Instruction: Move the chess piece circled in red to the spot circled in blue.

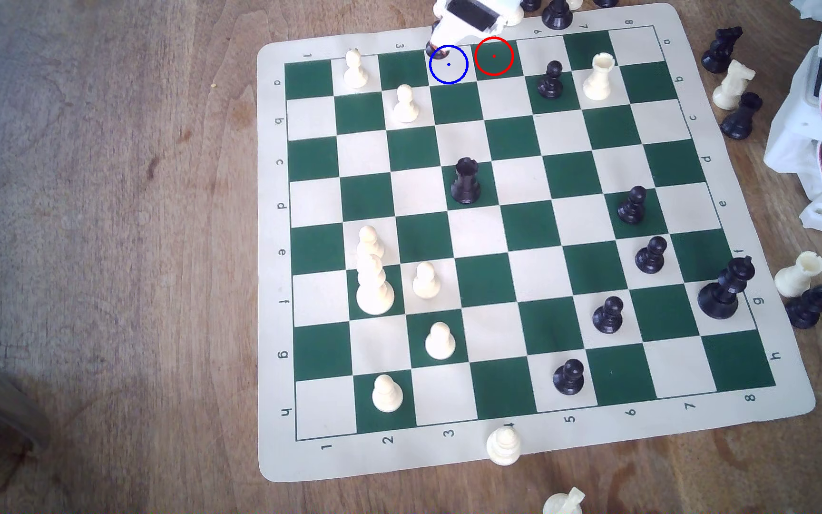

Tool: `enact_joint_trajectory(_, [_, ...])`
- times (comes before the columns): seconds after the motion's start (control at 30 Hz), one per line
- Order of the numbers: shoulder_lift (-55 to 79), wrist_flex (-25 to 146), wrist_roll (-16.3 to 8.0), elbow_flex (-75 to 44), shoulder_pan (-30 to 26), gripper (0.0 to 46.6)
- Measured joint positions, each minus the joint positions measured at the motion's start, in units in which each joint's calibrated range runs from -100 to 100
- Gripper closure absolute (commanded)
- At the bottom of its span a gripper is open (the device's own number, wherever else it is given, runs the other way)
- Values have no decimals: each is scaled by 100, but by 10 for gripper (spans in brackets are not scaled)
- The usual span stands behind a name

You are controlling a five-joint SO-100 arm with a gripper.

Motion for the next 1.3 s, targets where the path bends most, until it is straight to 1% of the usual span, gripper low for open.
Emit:
enact_joint_trajectory(0.47, [151, -175, 103, 280, 52, 460])
enact_joint_trajectory(0.5, [151, -175, 103, 280, 52, 434])
enact_joint_trajectory(0.53, [151, -175, 103, 280, 52, 381])
enact_joint_trajectory(0.57, [142, -175, 103, 307, 52, 337])
enact_joint_trajectory(0.6, [142, -175, 103, 352, 52, 306])
enact_joint_trajectory(0.67, [134, -231, 98, 452, 52, 272])
enact_joint_trajectory(0.7, [142, -430, 54, 705, 52, 270])
enact_joint_trajectory(0.77, [134, -598, 10, 850, 66, 263])
enact_joint_trajectory(0.93, [59, -749, 10, 1021, 59, 255])
enact_joint_trajectory(1.1, [-553, -749, 15, 1527, 59, 252])
enact_joint_trajectory(1.17, [-1190, -701, 15, 1970, 59, 253])
enact_joint_trajectory(1.23, [-1542, -701, 15, 2160, 59, 260])
enact_joint_trajectory(1.27, [-1776, -685, 15, 2359, 59, 287])
enact_joint_trajectory(1.3, [-2380, -669, 15, 2793, 59, 308])
